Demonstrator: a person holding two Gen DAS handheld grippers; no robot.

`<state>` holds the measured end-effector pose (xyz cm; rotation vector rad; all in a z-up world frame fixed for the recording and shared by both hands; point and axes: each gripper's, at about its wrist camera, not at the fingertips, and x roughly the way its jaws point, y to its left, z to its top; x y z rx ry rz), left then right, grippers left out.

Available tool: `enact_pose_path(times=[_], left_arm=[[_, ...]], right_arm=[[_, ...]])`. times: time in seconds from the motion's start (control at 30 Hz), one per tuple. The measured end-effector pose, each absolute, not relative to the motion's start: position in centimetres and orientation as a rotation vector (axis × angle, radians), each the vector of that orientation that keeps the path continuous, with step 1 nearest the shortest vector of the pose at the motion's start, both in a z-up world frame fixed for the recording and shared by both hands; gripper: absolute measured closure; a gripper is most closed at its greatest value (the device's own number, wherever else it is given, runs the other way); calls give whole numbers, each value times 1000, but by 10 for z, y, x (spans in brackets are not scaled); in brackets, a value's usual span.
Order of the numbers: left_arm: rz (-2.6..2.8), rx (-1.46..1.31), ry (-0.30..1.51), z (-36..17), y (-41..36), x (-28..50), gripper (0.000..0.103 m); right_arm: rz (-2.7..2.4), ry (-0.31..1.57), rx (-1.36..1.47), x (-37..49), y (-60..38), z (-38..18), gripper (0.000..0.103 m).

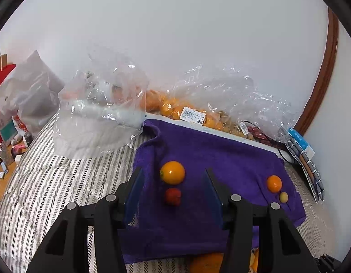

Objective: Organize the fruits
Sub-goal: 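Grasp a large orange beside the towel with the right tool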

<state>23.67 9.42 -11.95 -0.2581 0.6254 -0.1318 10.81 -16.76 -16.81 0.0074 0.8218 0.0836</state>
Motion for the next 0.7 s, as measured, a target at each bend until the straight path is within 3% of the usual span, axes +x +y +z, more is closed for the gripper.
enact_pose_path(times=[0.4,0.7], left_arm=[[-146,-218,632,-122,87,233,52],[-291,-155,759,-127,75,186,52]], right_arm=[[69,842,50,124,-173,-178,64],[61,797,54,116,-199,-174,64]])
